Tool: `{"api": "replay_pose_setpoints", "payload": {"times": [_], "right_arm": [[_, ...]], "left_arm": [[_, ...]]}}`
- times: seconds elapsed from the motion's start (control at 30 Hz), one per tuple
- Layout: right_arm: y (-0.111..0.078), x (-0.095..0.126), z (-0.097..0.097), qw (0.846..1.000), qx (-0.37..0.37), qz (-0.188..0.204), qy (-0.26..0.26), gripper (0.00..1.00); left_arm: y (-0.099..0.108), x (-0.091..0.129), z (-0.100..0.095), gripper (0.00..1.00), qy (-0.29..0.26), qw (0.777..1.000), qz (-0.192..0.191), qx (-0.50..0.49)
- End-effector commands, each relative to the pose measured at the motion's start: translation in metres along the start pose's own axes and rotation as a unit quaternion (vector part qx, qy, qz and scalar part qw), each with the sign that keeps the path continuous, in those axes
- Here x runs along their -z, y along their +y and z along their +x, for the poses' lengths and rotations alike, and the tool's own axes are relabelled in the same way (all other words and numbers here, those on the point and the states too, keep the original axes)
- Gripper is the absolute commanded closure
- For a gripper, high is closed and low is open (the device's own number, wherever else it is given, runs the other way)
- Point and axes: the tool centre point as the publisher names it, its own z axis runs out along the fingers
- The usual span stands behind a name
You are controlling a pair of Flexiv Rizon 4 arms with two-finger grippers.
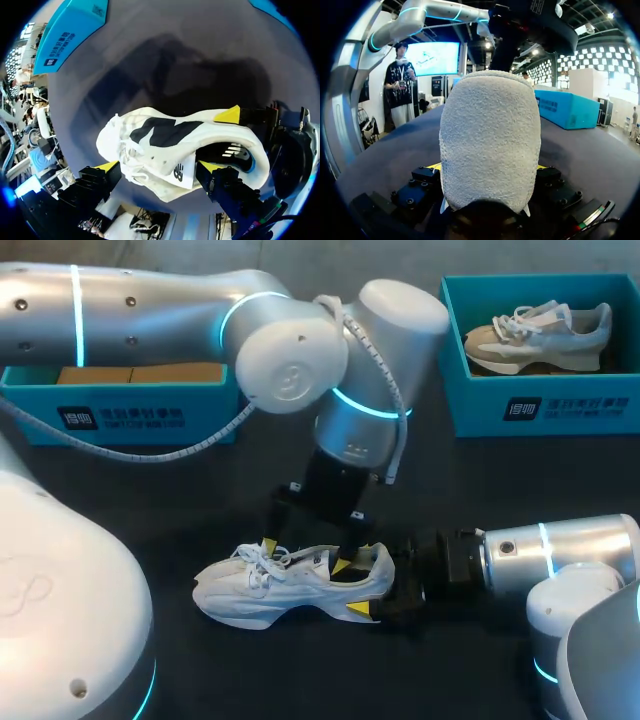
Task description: Take the shoe out of the shoebox, open the shoe tongue, remove and reinsert the insole, then place the shoe into the shoebox
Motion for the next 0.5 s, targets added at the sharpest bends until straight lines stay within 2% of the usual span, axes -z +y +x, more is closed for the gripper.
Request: {"api": "replay_pose_setpoints", "payload": {"times": [0.03, 0.5], "right_arm": [[0.001, -0.001, 0.002, 1.0, 0.0, 0.001, -0.001, 1.0], [0.001, -0.001, 0.002, 1.0, 0.0, 0.001, -0.001, 1.0]], "left_arm": [[-0.006, -0.002, 0.007, 0.0, -0.013, 1.0, -0.01, 0.0], [0.004, -0.003, -0.013, 0.0, -0.039, 0.999, -0.02, 0.003]]}}
